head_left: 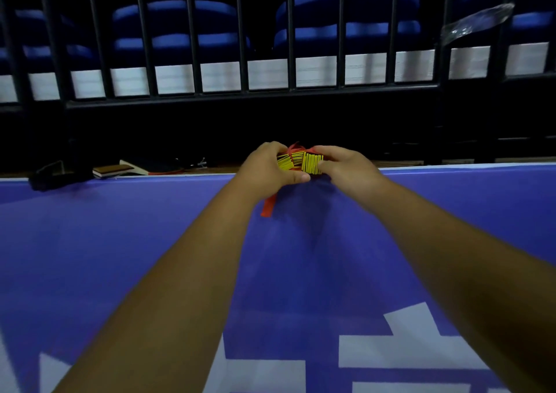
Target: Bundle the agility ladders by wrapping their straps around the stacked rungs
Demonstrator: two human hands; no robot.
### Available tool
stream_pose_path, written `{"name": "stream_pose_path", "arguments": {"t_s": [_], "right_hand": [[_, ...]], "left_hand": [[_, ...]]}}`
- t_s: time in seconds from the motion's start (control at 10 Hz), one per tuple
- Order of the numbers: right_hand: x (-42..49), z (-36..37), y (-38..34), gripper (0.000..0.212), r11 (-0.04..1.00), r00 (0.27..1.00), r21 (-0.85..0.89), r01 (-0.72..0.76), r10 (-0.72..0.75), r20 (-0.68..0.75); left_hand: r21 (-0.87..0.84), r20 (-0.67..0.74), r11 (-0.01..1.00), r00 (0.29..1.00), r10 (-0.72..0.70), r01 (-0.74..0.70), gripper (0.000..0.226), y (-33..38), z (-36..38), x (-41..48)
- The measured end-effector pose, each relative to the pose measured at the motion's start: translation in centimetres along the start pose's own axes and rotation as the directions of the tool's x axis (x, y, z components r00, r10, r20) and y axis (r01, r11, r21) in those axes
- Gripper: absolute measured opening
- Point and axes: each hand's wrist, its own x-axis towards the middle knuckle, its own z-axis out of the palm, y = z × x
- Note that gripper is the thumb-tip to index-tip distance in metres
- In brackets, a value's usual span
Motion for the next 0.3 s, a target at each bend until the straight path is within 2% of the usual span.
{"name": "stream_pose_path", "arguments": {"t_s": [0.1, 0.2, 0.3], "right_hand": [[0.0, -0.4, 0.3, 0.047, 0.999, 0.999, 0.041, -0.035, 0.035, 0.010], [-1.3, -1.0, -0.6, 0.046, 0.997, 0.998, 0.067, -0.047, 0.045, 0.033], [-2.7, -1.5, -1.5, 0.029, 0.991, 0.998, 0.122, -0.061, 0.058, 0.021]], "left_hand": [[-0.023, -0.041, 1.000, 0.999, -0.011, 0.010, 0.078, -0.2, 1.1, 1.0], [0.023, -0.022, 1.000, 1.000, -0.001, 0.002, 0.065, 0.3, 0.9, 0.1], [0.000, -0.083, 1.000, 0.997, -0.010, 0.010, 0.043, 1.0, 0.9, -1.1]]}}
